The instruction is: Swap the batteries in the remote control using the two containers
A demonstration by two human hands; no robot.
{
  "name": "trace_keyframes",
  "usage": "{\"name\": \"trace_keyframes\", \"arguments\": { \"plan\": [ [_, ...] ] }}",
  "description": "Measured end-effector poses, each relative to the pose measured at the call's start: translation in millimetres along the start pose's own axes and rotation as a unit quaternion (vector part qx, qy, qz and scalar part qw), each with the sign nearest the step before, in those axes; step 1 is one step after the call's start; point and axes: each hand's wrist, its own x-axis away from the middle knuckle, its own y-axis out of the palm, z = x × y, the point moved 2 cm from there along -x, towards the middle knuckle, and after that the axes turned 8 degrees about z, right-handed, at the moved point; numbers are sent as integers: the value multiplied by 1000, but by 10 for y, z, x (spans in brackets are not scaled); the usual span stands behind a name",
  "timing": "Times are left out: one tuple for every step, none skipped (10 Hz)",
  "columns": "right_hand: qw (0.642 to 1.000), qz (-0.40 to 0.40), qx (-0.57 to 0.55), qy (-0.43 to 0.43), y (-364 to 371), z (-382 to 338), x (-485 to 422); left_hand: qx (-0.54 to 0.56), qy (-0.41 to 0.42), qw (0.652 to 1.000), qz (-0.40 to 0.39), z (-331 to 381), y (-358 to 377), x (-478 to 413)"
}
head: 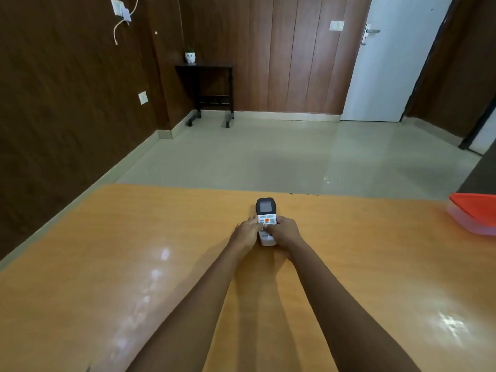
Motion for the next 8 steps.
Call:
{"name": "trace_keyframes", "arguments": {
  "plan": [
    [999, 15, 35, 1, 40, -5, -95, -7, -7, 1000, 0, -106, 50, -217],
    [998, 14, 67, 4, 33, -14, -128, -10, 3, 1000, 1, 37, 28, -99],
    [997, 8, 75, 1, 15, -16, -145, -24, 16, 1000, 4, 57, 30, -67],
    [998, -5, 68, 2, -11, -48, -106, -25, 18, 1000, 5, 102, 10, -19],
    [999, -11, 27, 23, -76, -18, -69, -23, 27, 999, 10, 144, -11, 68],
    [996, -5, -64, 54, -216, -4, 76, -6, 30, 999, 39, 200, -67, 198],
    [985, -1, -157, 66, -350, -3, 186, 18, 32, 996, 81, 281, -125, 264],
    [985, 22, -163, 44, -492, -48, 247, 21, 52, 992, 109, 381, -155, 303]
  ]
}}
